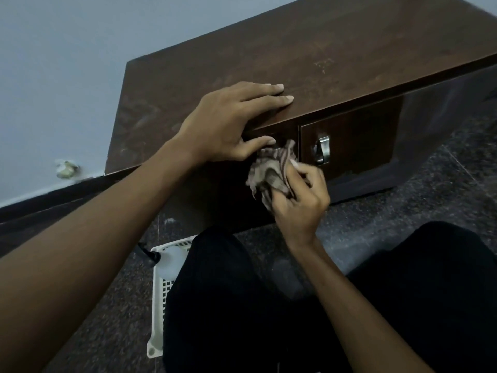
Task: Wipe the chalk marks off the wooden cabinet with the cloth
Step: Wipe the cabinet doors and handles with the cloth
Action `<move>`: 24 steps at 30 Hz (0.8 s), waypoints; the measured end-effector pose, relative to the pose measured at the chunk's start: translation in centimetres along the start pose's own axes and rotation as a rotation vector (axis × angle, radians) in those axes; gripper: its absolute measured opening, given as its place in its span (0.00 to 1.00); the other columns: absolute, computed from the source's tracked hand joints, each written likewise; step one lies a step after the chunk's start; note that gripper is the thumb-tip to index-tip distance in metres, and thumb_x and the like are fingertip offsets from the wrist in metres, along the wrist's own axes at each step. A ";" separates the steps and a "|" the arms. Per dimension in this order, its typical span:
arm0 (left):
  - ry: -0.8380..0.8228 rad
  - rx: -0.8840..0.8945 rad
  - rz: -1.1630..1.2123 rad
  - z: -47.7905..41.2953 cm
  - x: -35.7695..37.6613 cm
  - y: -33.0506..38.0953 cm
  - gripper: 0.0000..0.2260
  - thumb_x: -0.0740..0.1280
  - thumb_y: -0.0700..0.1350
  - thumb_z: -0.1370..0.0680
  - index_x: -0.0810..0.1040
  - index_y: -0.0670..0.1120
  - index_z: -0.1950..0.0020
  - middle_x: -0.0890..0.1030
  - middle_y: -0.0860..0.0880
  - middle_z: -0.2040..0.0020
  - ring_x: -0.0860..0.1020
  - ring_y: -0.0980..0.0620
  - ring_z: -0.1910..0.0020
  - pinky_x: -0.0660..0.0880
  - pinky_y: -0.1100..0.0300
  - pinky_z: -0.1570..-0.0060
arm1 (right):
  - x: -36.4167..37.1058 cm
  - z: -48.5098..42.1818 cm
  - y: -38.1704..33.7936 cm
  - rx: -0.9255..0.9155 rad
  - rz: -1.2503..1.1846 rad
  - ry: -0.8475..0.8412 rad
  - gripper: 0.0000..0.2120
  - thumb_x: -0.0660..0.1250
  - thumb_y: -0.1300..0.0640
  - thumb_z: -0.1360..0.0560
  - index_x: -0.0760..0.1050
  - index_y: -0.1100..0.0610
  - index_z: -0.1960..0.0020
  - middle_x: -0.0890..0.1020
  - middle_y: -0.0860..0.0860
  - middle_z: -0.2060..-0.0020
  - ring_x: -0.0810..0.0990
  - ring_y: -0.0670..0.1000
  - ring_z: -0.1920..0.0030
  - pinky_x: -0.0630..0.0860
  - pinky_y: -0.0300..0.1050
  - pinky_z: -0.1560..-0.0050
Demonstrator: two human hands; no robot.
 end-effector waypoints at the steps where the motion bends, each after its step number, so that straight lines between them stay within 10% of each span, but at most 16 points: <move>1: -0.006 -0.004 0.001 0.0 0.1 0.0 0.28 0.69 0.56 0.21 0.72 0.52 0.22 0.73 0.51 0.24 0.72 0.50 0.25 0.76 0.47 0.33 | 0.3 -0.5 -0.4 0.008 0.003 -0.004 0.13 0.73 0.66 0.27 0.83 0.63 0.43 0.82 0.56 0.56 0.79 0.56 0.56 0.79 0.46 0.58; 13: -0.020 -0.031 0.025 -0.2 0.1 -0.1 0.28 0.70 0.57 0.22 0.71 0.53 0.22 0.73 0.52 0.23 0.71 0.51 0.25 0.75 0.47 0.32 | 1.4 3.9 5.7 0.412 -0.038 -0.158 0.20 0.65 0.70 0.30 0.81 0.66 0.40 0.83 0.55 0.47 0.82 0.55 0.46 0.81 0.52 0.45; 24: -0.017 -0.018 0.016 0.0 0.0 -0.1 0.28 0.69 0.57 0.22 0.71 0.52 0.22 0.73 0.51 0.24 0.72 0.50 0.25 0.75 0.45 0.34 | 1.1 -1.6 0.6 0.341 -0.103 -0.148 0.25 0.62 0.70 0.30 0.79 0.59 0.35 0.81 0.46 0.45 0.78 0.49 0.43 0.76 0.44 0.40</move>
Point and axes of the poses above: each hand's wrist, its own z-axis away from the middle knuckle, its own x-axis out of the palm, y = z × x, the point moved 9 cm from there along -z, towards the middle knuckle
